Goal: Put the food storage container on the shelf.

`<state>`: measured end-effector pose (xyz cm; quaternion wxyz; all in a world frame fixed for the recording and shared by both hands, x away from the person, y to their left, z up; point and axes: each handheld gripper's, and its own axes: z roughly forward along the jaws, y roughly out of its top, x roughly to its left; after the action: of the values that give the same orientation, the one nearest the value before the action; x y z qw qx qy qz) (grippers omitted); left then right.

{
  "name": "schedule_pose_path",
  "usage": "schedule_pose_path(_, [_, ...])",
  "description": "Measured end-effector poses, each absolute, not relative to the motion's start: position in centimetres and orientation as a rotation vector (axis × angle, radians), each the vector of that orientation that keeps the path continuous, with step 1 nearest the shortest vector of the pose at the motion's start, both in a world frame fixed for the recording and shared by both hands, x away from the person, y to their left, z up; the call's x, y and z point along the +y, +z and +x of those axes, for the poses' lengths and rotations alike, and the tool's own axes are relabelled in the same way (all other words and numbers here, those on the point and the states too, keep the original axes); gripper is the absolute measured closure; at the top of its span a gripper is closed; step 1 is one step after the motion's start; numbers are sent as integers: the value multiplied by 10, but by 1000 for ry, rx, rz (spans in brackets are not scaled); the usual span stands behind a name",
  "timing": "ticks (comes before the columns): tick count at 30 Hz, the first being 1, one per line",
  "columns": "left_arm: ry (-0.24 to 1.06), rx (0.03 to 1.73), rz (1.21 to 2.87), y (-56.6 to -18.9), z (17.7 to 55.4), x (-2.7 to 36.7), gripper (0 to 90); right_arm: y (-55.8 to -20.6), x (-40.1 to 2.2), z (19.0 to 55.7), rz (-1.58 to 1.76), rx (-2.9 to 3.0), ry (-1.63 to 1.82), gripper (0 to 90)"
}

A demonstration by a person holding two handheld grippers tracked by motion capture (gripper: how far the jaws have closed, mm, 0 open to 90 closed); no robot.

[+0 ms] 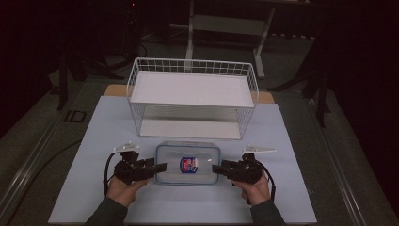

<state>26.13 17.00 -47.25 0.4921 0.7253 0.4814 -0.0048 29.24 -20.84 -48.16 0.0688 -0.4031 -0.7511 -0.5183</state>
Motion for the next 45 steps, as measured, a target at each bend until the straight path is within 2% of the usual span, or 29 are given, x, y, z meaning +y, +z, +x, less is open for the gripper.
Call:
schedule_pose_path(10, [11, 1126, 1718, -451, 261, 170, 458, -443, -211, 293, -1188, -2290, -1657, 510])
schedule_pose_path(20, [113, 1078, 1688, -400, 271, 170, 459, -409, -211, 301, -1158, -2280, -1743, 508])
schedule_pose_path(27, [138, 1054, 1674, -380, 278, 170, 459, -385, -210, 308, -1136, -2311, -1766, 506])
schedule_pose_path(38, [173, 1019, 1597, -340, 298, 176, 461, -335, -203, 328, -1109, -2363, -1817, 502])
schedule_pose_path(45, [190, 1019, 1581, -321, 318, 175, 464, -316, -203, 349, -1123, -2345, -1839, 494])
